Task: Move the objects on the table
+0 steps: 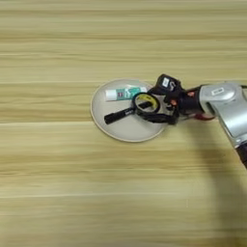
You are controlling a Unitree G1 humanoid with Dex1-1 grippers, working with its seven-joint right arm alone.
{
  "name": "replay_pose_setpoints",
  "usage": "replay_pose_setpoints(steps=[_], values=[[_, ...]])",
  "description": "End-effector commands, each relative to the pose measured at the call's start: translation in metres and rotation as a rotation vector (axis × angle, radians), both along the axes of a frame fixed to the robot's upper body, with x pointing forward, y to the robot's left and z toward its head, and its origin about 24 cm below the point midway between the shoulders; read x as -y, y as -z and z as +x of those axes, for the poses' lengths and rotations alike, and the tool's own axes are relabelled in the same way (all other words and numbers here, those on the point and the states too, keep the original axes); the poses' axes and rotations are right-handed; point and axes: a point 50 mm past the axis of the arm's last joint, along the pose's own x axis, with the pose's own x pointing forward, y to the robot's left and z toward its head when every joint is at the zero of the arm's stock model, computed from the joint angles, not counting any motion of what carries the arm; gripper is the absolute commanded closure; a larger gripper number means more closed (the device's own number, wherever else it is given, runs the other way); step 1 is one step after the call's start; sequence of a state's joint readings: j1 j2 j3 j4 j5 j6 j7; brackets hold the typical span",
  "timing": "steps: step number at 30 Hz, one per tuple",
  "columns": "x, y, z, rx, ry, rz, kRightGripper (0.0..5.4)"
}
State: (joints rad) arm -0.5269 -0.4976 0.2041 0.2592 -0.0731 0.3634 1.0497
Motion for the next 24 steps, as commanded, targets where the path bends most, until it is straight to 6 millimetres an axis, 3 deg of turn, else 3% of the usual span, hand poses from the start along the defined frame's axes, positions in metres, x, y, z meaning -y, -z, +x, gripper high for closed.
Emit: replay_pose_setpoints(steps=[1,24], values=[[0.013,-0.05,0.017,0.194,0.054,0.004,1.36],[0.085,-0.061,0.032,0.233,0.324,-0.048,1.36]])
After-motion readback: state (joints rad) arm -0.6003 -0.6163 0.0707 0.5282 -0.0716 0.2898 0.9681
